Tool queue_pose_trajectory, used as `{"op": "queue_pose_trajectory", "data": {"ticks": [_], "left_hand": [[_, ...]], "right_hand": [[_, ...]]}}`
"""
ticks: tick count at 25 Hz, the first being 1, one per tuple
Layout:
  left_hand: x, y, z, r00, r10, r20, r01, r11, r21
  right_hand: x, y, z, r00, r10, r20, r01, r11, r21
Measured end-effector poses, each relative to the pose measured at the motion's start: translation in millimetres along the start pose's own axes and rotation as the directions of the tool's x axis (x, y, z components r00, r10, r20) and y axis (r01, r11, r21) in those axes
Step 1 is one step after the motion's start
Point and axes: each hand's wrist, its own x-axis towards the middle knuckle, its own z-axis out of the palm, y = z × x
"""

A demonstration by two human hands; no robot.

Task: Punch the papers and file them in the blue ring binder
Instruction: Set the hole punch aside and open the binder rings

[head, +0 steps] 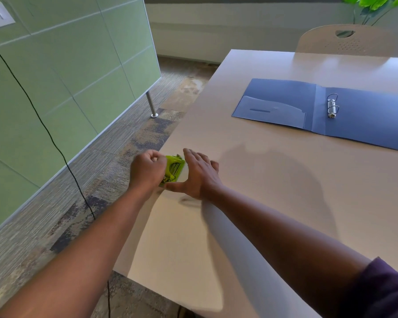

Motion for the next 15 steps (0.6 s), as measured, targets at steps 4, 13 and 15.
{"op": "queue_pose_trajectory", "data": {"ticks": [4,13,15], "left_hand": [[-8,19,20,0.925,0.367,-0.098,-0.335,0.91,0.245],[-45,99,156,0.783,0.588,0.2,-0.618,0.77,0.155],[-52,114,188,0.742,0.604,0.291,-0.659,0.737,0.151]], "right_hand": [[-14,42,-32,0.993,0.071,-0.09,-0.07,0.997,0.014],[-85,198,-130,0.898,0.335,-0.285,-0.369,0.926,-0.077],[-105,232,-152,0.863,0.39,-0.322,-0.44,0.893,-0.098]]}}
